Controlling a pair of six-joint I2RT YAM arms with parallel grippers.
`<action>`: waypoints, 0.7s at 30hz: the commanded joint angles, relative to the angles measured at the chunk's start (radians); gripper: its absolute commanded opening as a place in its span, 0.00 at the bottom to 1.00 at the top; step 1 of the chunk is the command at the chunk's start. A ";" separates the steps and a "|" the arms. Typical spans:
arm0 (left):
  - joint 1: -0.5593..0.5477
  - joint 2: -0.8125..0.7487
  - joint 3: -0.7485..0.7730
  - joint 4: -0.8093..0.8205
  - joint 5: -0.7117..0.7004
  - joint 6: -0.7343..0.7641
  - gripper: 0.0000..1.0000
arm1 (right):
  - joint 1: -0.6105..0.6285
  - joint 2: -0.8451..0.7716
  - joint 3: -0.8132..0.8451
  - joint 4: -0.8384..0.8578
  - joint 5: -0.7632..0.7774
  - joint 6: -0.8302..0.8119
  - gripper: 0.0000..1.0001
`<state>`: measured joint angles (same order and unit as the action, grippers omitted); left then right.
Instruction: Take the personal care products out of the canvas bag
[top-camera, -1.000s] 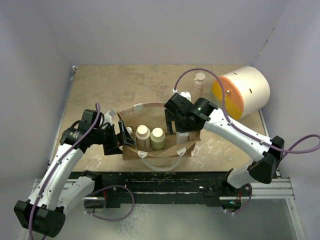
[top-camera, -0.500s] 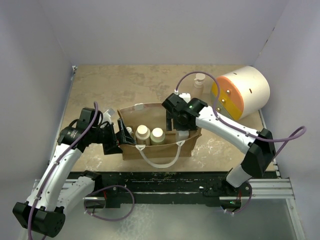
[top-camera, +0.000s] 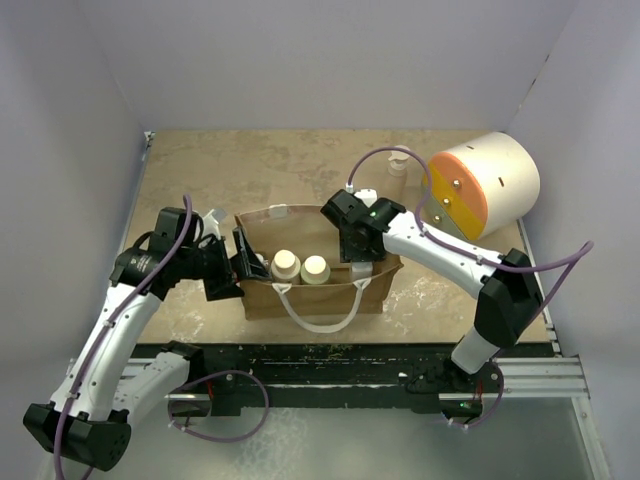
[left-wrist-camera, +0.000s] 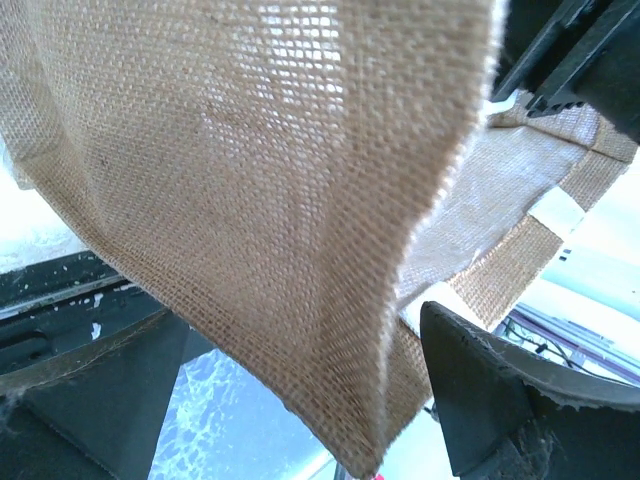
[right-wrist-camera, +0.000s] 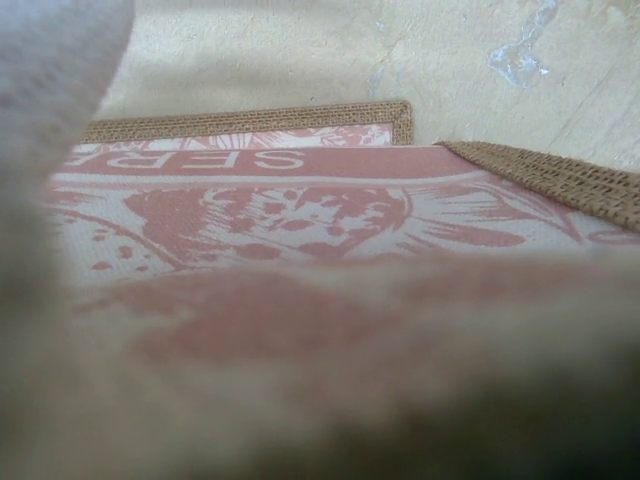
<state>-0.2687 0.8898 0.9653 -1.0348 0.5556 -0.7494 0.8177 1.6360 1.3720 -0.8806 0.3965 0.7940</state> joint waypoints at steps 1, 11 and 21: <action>0.002 -0.023 0.072 0.054 -0.042 -0.025 0.99 | -0.003 -0.010 0.050 -0.070 0.011 0.004 0.18; 0.002 -0.065 0.063 0.067 -0.087 -0.076 0.99 | -0.003 -0.099 0.175 -0.151 -0.049 0.072 0.00; 0.002 -0.111 0.056 -0.002 -0.092 -0.062 0.99 | -0.003 -0.204 0.241 -0.158 -0.139 0.185 0.00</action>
<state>-0.2687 0.8059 0.9970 -1.0271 0.4713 -0.8101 0.8177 1.5139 1.5326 -1.0496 0.2932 0.8970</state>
